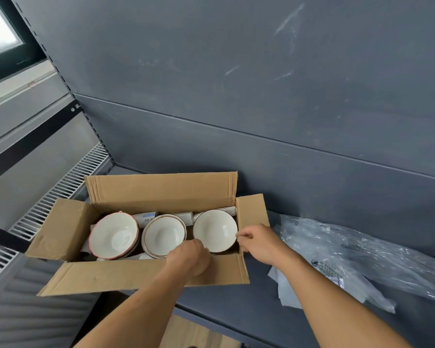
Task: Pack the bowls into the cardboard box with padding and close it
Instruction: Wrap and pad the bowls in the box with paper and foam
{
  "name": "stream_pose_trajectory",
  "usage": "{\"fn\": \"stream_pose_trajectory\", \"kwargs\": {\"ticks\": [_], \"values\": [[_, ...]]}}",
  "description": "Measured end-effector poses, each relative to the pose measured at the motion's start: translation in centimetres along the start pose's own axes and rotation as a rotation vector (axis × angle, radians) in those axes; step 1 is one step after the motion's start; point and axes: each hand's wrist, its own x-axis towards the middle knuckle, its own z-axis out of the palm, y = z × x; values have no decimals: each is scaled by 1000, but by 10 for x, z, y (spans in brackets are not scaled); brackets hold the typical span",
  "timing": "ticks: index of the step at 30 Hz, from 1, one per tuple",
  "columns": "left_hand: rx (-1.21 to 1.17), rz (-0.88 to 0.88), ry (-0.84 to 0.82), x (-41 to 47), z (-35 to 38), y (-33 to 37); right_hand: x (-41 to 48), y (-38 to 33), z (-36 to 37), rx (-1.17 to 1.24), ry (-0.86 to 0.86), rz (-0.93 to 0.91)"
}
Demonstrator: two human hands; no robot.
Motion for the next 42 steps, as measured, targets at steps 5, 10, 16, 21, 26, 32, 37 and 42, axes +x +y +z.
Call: {"fn": "stream_pose_trajectory", "kwargs": {"ticks": [5, 10, 16, 21, 26, 32, 37, 42], "values": [[35, 101, 45, -21, -3, 27, -19, 39, -10, 67, 131, 118], [-77, 297, 30, -42, 4, 72, -50, 82, -17, 102, 215, 238], [-83, 502, -116, -56, 33, 122, -95, 137, -20, 48, 270, 385], [-89, 501, -241, -56, 61, 152, -128, 182, -22, 105, 345, 549], [-126, 411, -300, -56, 90, 173, -143, 223, -25, 197, 410, 635], [-149, 300, -199, -44, 111, 191, -129, 240, -25, 296, 399, 601], [-230, 147, -226, -31, 123, 199, -109, 237, -22, 404, 345, 506], [-321, 68, -295, -28, 131, 210, -96, 235, -24, 420, 257, 487]]}}
